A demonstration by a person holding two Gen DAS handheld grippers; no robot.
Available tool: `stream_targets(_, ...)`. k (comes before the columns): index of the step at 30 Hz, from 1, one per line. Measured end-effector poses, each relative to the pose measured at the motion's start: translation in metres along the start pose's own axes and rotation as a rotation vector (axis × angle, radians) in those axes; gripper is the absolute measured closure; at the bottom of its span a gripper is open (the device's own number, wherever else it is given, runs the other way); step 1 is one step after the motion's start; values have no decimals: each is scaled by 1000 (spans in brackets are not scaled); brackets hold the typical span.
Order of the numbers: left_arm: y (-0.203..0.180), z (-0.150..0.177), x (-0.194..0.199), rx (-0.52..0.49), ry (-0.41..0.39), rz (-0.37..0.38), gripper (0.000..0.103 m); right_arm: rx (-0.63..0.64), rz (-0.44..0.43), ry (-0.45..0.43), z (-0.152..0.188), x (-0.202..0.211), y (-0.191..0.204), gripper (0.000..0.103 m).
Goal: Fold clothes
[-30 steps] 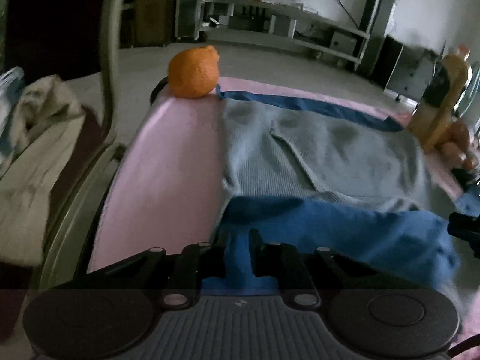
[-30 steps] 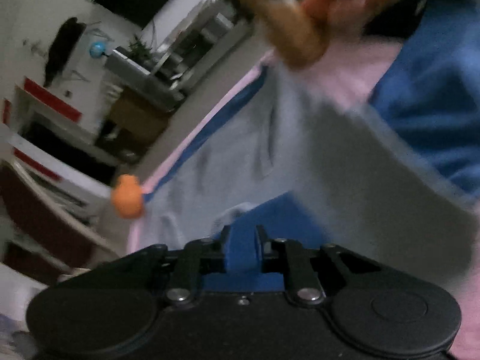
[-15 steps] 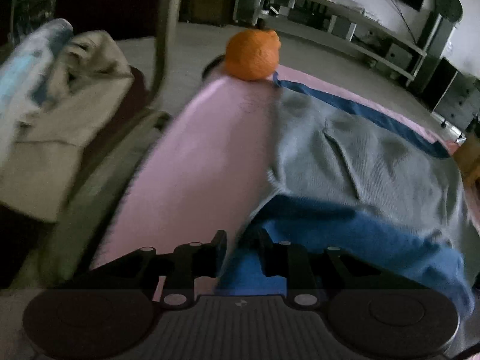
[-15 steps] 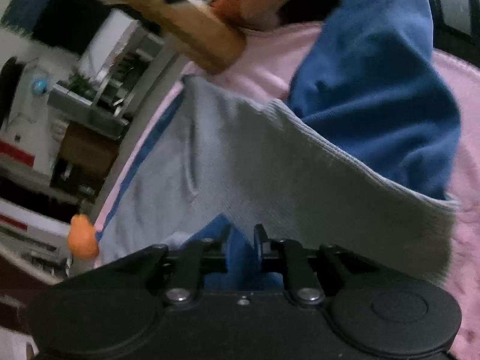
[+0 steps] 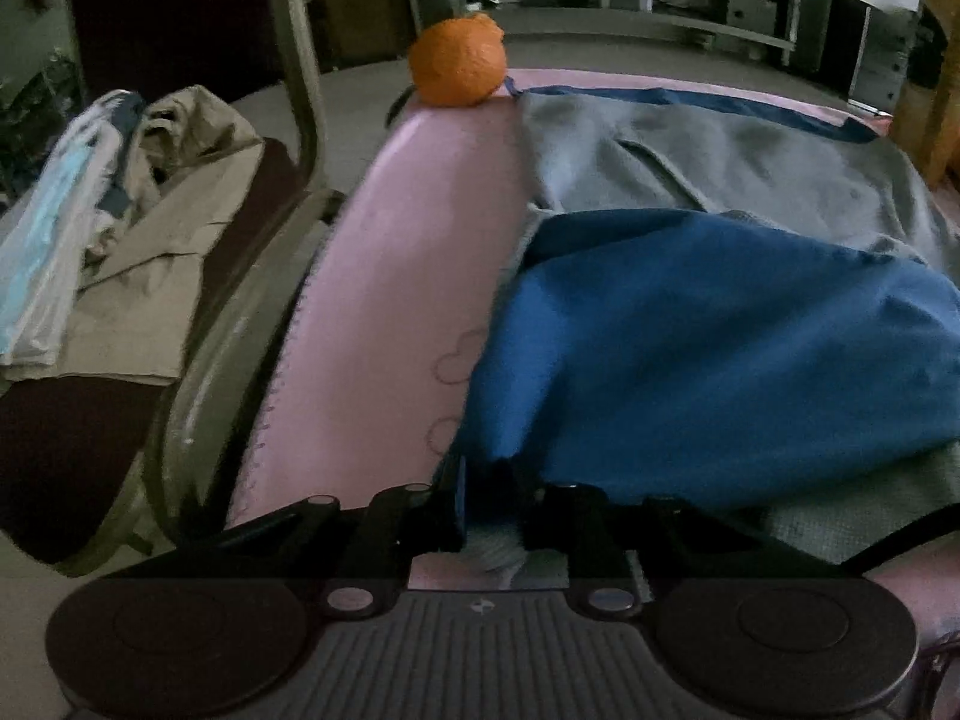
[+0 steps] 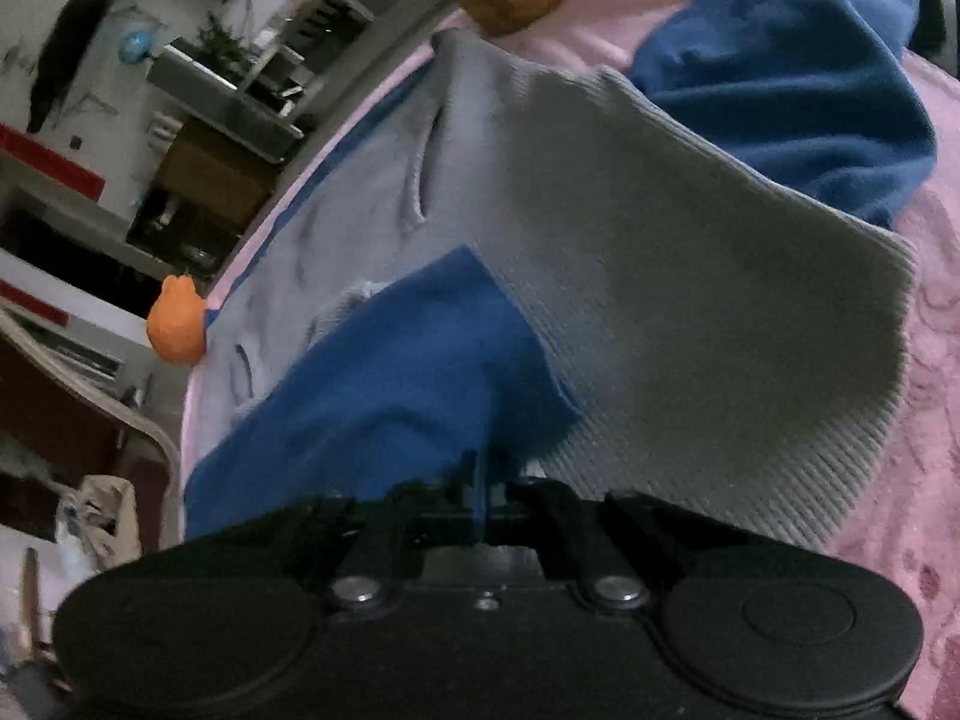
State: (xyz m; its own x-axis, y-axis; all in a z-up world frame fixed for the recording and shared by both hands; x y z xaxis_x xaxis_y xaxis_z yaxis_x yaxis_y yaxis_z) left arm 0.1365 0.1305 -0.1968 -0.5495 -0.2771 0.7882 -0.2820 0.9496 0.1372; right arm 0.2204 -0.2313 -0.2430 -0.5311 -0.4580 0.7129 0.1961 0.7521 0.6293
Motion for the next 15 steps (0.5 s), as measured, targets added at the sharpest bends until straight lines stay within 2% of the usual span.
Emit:
stream_targets(3, -2, 9, 21, 28, -37, 33, 86, 57, 62, -50, 0, 21, 3, 91)
stream_targets(5, -16, 15, 31, 10, -60, 92, 86, 81, 20, -50, 4, 33, 10, 91)
stream_targets(9, -54, 21, 44, -95, -112, 216, 85, 122, -53, -25, 20, 43, 21, 90)
stream_targets(12, -86, 28, 38, -183, -114, 255, 84, 153, -71, 16, 35, 40, 25, 90)
stream_targets(13, -96, 31, 35, -215, -110, 260, 82, 166, -60, 26, 39, 40, 25, 90)
stream_targets(15, -104, 25, 42, -217, -110, 272, 79, 178, 8, 52, 43, 32, 19, 90)
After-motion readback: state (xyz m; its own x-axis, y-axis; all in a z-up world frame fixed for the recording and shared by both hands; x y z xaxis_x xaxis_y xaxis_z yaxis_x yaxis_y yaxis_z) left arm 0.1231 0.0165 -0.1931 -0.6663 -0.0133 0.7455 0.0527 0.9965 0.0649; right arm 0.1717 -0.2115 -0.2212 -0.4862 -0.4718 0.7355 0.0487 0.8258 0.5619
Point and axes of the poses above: each gripper's, at about its wrist camera, not at the fingertips, and x roughly against the way its jaws point, y to its left, z to its underside, the point moved 7 cm from there along -x, roughly the way its jaws point, and after that the axes turned 1 degree about -z, right-handed, at the moved point
